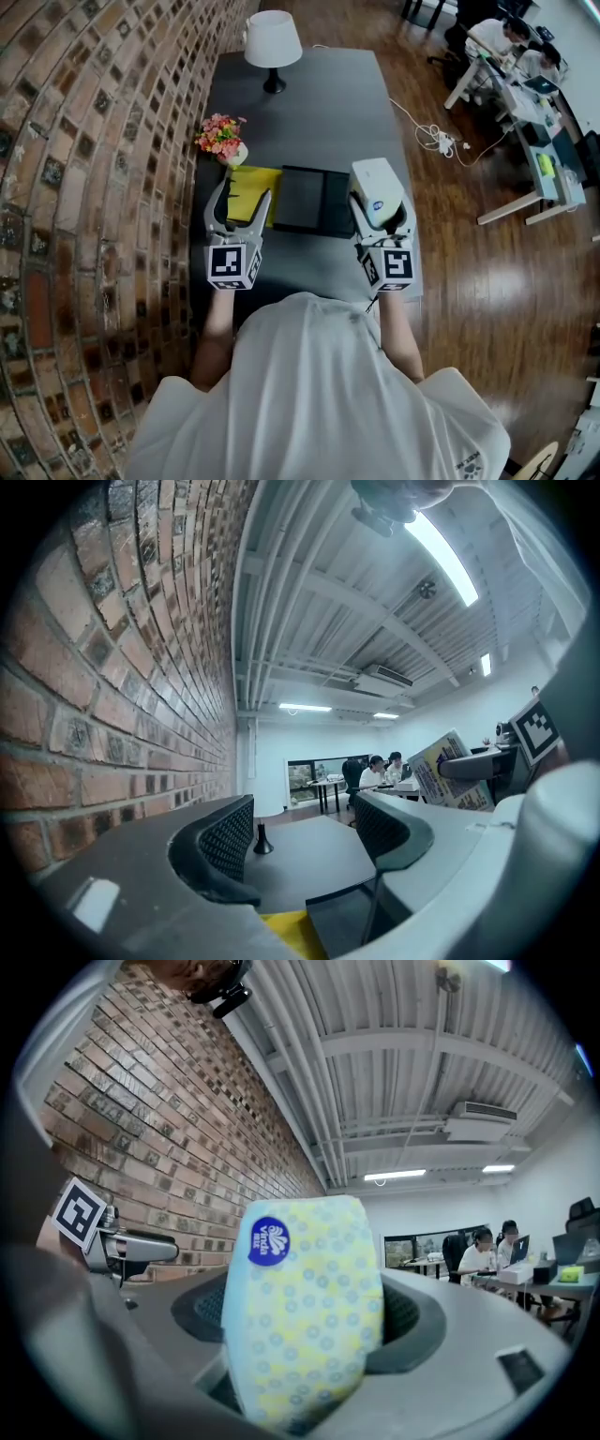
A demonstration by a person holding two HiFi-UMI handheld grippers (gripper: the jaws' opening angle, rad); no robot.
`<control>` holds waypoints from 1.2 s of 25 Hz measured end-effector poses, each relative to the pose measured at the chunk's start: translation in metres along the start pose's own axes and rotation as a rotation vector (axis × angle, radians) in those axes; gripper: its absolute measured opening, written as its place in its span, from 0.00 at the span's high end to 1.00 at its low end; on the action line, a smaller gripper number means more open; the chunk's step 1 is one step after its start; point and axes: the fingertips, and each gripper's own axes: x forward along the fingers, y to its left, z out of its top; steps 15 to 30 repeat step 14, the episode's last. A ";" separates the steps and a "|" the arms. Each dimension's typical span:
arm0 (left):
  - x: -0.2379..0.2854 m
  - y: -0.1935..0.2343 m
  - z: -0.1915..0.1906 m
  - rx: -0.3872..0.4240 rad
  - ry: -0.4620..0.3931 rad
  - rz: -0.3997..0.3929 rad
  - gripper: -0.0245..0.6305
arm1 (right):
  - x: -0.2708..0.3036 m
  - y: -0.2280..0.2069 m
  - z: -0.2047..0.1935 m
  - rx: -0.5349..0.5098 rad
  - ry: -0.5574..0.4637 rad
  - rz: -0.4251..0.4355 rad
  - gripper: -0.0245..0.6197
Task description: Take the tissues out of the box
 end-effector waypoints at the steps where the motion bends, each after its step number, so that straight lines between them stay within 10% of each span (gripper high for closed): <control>1: 0.000 0.000 0.001 0.002 -0.002 -0.001 0.47 | 0.001 0.001 0.001 -0.001 -0.001 0.005 0.36; 30: -0.001 0.000 0.003 -0.028 -0.007 0.002 0.47 | 0.000 0.003 0.002 0.009 0.008 0.018 0.36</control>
